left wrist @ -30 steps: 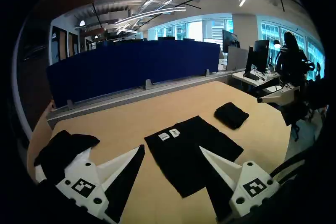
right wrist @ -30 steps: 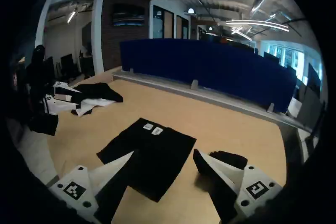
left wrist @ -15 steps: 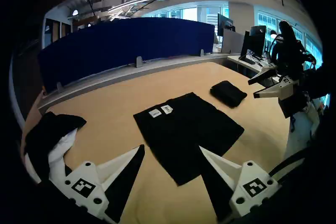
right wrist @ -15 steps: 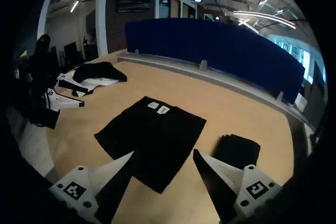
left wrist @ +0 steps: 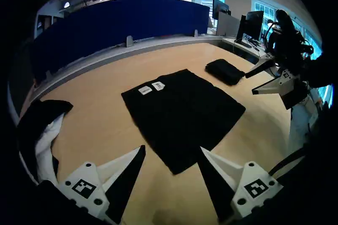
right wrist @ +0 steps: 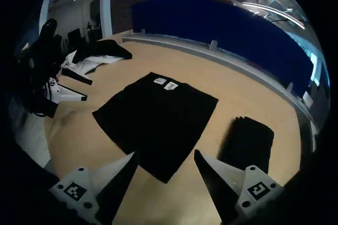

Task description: Fold towel

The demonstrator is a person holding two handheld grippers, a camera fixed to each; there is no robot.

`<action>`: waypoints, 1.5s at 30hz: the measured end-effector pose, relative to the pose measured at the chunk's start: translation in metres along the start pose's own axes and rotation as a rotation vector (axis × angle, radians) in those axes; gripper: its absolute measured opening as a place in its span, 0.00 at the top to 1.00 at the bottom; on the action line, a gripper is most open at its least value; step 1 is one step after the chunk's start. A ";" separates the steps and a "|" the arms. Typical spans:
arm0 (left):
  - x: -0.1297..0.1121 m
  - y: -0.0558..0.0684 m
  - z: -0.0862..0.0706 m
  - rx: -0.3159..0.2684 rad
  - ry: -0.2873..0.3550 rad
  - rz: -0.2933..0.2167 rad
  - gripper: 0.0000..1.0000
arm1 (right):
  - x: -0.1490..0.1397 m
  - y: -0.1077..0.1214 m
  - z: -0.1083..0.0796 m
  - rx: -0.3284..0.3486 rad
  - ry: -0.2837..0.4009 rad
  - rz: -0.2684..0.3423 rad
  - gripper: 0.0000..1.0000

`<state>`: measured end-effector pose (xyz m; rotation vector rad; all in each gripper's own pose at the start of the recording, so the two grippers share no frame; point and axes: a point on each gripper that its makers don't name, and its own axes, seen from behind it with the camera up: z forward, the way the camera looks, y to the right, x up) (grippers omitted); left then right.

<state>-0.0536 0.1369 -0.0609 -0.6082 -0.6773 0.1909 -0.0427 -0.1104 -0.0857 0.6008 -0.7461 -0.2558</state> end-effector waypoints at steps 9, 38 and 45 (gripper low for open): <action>-0.035 0.009 0.018 -0.028 -0.103 0.029 0.15 | -0.030 0.000 0.012 0.013 -0.062 0.005 0.01; -0.067 0.017 0.033 -0.037 -0.233 0.003 0.16 | -0.077 0.002 0.030 0.043 -0.165 0.020 0.18; -0.068 0.016 0.033 -0.022 -0.242 0.003 0.25 | -0.081 -0.004 0.034 0.063 -0.183 0.015 0.24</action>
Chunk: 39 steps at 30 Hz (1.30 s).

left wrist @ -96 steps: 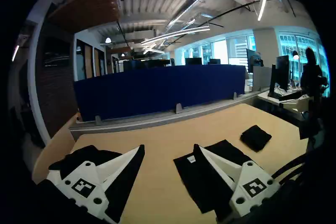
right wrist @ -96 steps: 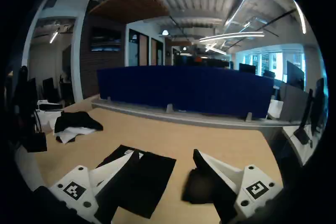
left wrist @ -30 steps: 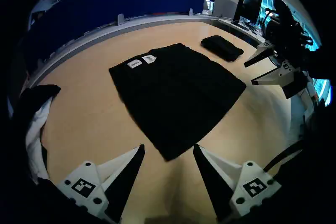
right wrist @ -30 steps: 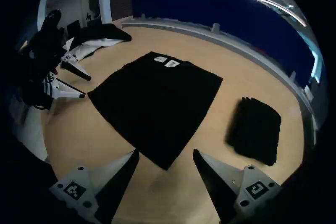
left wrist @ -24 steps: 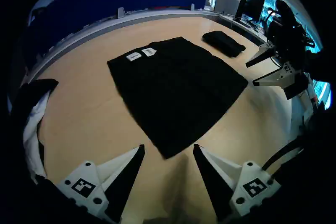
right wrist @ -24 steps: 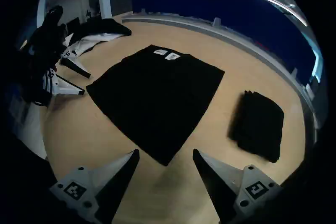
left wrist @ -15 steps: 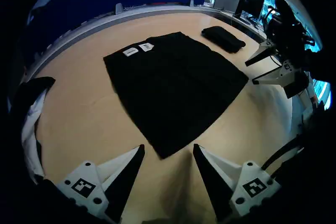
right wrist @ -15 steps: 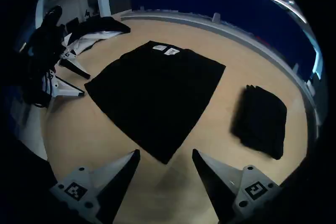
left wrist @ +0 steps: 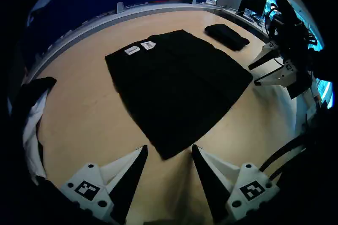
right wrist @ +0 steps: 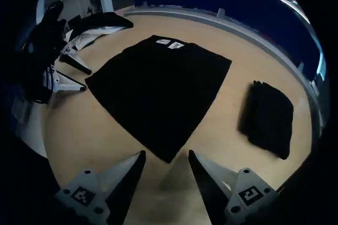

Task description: Fold towel

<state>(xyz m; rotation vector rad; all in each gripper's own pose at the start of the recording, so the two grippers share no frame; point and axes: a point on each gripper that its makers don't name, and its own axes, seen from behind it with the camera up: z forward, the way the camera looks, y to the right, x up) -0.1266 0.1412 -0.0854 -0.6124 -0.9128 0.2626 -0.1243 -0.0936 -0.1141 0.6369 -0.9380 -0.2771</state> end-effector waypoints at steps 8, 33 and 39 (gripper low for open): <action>0.000 -0.004 -0.002 0.019 -0.023 0.007 0.45 | -0.004 -0.001 0.004 0.004 -0.015 0.004 0.31; -0.003 -0.007 0.000 0.029 -0.045 0.017 0.79 | -0.006 0.003 0.003 -0.031 -0.037 -0.002 0.80; -0.004 -0.007 0.001 0.031 -0.046 0.019 0.85 | -0.005 0.001 0.004 -0.013 -0.041 0.033 0.85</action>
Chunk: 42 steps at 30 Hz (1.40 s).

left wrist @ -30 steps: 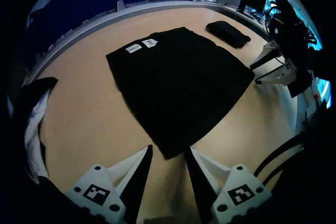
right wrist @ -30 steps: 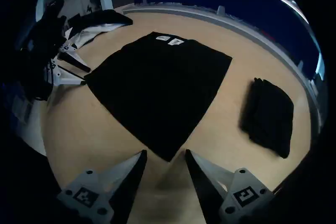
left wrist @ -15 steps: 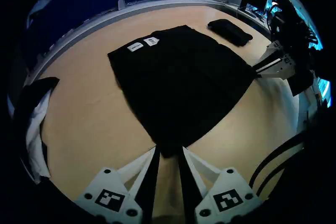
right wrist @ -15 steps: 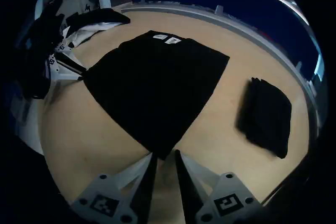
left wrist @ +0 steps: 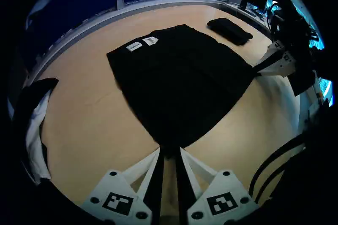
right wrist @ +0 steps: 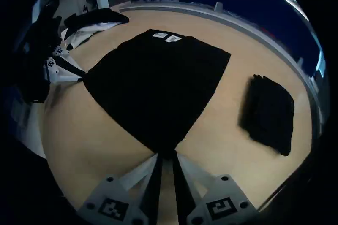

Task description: Fold towel

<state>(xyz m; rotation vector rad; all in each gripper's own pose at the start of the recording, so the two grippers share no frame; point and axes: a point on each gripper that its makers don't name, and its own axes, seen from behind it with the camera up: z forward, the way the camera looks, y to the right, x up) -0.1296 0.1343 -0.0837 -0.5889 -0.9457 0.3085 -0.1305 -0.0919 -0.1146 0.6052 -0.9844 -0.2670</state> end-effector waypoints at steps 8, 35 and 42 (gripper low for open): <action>0.001 0.005 -0.002 -0.011 0.008 -0.007 0.90 | 0.004 -0.002 0.001 0.008 0.011 0.025 0.95; 0.020 0.007 -0.015 -0.019 0.048 -0.016 0.90 | 0.022 -0.001 -0.020 0.024 0.062 0.072 0.98; 0.028 0.008 -0.026 -0.019 0.069 -0.036 0.90 | 0.036 -0.002 -0.034 0.026 0.097 0.078 0.98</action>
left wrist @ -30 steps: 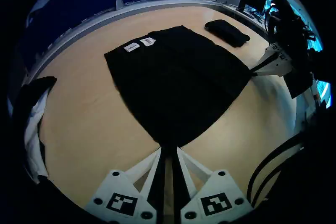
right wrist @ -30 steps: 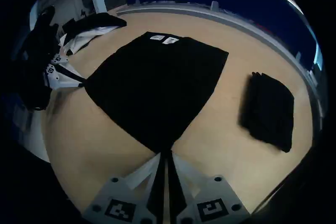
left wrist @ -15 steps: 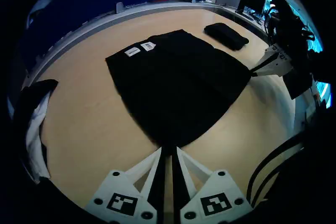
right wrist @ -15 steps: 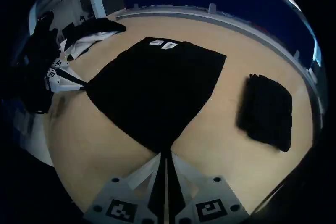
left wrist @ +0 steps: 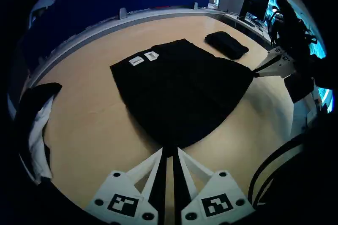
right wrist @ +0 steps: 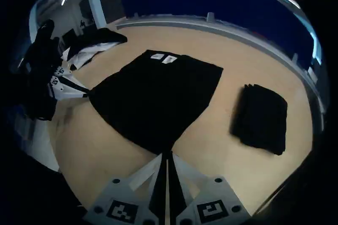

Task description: Fold towel

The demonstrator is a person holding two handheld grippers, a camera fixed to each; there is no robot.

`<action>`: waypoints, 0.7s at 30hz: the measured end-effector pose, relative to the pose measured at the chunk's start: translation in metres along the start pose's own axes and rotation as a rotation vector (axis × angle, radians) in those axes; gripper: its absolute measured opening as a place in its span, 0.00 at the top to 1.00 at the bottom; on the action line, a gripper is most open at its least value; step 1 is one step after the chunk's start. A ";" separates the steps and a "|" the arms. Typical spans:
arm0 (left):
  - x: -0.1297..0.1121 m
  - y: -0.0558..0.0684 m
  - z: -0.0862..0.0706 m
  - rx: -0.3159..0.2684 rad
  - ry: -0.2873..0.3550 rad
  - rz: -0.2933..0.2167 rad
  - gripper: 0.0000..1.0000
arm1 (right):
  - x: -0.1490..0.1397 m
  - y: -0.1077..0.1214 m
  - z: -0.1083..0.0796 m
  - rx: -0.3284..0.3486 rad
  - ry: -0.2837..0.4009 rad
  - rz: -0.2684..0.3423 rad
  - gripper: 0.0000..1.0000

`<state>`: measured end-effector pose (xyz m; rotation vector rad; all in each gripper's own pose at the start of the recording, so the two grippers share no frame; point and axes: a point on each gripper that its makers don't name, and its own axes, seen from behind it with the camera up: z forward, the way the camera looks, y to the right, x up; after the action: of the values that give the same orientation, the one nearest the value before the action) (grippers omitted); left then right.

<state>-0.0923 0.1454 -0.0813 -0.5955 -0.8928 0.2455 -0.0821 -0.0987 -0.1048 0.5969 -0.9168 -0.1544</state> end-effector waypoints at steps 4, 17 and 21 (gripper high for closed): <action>0.006 -0.002 -0.008 0.007 0.016 -0.014 0.91 | 0.010 -0.001 -0.010 -0.001 0.021 0.007 0.98; 0.025 -0.006 -0.043 0.027 0.060 -0.087 0.90 | 0.033 -0.008 -0.042 0.009 0.054 0.020 0.98; 0.031 -0.004 -0.053 0.031 0.071 -0.098 0.90 | 0.038 -0.011 -0.051 0.011 0.054 0.017 0.98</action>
<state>-0.0318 0.1349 -0.0841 -0.5270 -0.8456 0.1491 -0.0175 -0.1000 -0.1079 0.6012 -0.8705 -0.1176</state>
